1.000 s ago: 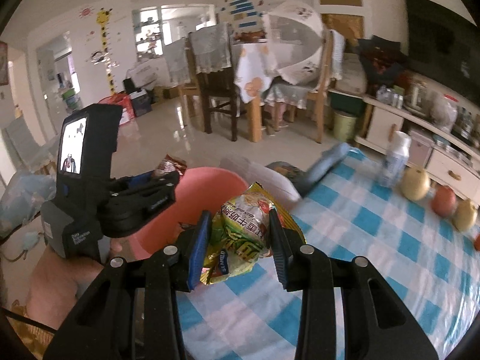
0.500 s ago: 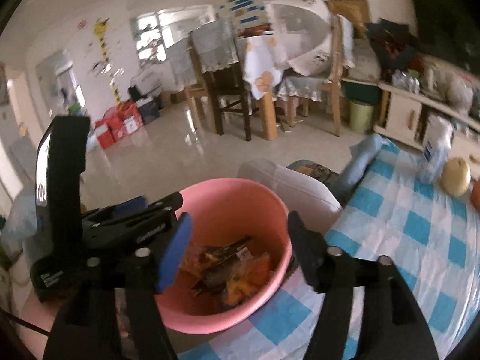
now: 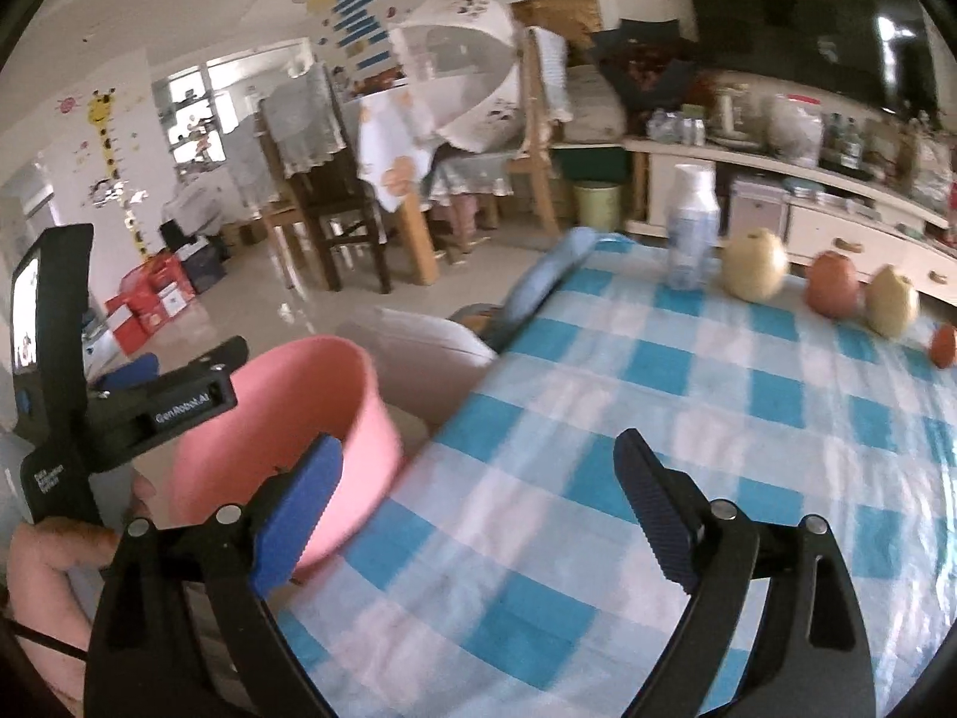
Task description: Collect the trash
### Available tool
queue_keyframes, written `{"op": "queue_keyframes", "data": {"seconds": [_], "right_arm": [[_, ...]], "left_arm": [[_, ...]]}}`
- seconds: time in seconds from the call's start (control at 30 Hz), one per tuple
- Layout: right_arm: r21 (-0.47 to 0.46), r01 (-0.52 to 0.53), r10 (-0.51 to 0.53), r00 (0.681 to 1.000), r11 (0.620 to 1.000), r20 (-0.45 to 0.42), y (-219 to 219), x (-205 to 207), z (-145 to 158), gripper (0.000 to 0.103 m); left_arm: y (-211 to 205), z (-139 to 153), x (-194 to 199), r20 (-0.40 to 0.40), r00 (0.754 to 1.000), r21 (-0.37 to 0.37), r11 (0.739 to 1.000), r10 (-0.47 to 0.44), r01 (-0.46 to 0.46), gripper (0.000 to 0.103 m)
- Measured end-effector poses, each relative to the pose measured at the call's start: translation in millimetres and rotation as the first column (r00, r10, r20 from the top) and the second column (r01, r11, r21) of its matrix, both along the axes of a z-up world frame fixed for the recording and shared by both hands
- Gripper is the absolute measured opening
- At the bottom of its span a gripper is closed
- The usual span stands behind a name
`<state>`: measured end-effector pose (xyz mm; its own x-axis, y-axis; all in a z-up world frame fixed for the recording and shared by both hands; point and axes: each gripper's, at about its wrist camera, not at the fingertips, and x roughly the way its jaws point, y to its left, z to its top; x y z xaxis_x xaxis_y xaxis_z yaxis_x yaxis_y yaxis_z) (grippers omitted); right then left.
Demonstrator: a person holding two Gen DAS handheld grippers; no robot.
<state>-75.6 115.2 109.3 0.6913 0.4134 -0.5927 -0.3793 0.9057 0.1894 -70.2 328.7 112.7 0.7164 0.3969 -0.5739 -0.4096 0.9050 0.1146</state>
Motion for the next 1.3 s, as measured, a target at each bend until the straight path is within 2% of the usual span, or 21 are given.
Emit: {"op": "queue_keyframes", "data": {"seconds": [0.2, 0.33, 0.5, 0.67, 0.83, 1.03, 1.3], "right_arm": [[-0.017, 0.065, -0.065, 0.998, 0.998, 0.001, -42.9, -20.5, -1.9, 0.091], [-0.026, 0.095, -0.095, 0.995, 0.995, 0.011, -65.7, -33.5, -0.2, 0.091], [-0.065, 0.140, -0.137, 0.990, 0.988, 0.041, -92.2, -54.4, 2.1, 0.091], [-0.076, 0.183, -0.179, 0.982, 0.980, 0.060, -116.9, -72.6, 4.0, 0.091], [-0.066, 0.230, -0.225, 0.971, 0.971, 0.079, -142.8, -93.7, 8.9, 0.091], [-0.038, 0.273, -0.268, 0.958, 0.961, 0.099, -171.0, -122.8, 17.7, 0.091], [-0.040, 0.327, -0.317, 0.935, 0.944, 0.159, -196.9, -165.2, 34.8, 0.091]], "left_arm": [[-37.4, 2.3, -0.9, 0.035, 0.996, 0.036, 0.996, -0.085, 0.084, 0.099], [-68.8, 5.0, -6.5, 0.056, 0.983, 0.035, 0.984, -0.175, 0.173, 0.099], [-110.2, 6.3, -15.0, 0.064, 0.963, 0.051, 0.964, -0.264, 0.261, 0.099], [-153.6, 6.5, -27.2, 0.056, 0.939, 0.100, 0.937, -0.340, 0.333, 0.099], [-187.8, 7.4, -43.6, 0.045, 0.921, 0.141, 0.915, -0.387, 0.378, 0.099], [-221.2, 17.2, -69.7, 0.069, 0.906, 0.185, 0.898, -0.418, 0.400, 0.099], [-253.9, 32.9, -102.0, 0.093, 0.885, 0.168, 0.883, -0.457, 0.439, 0.099]]}}
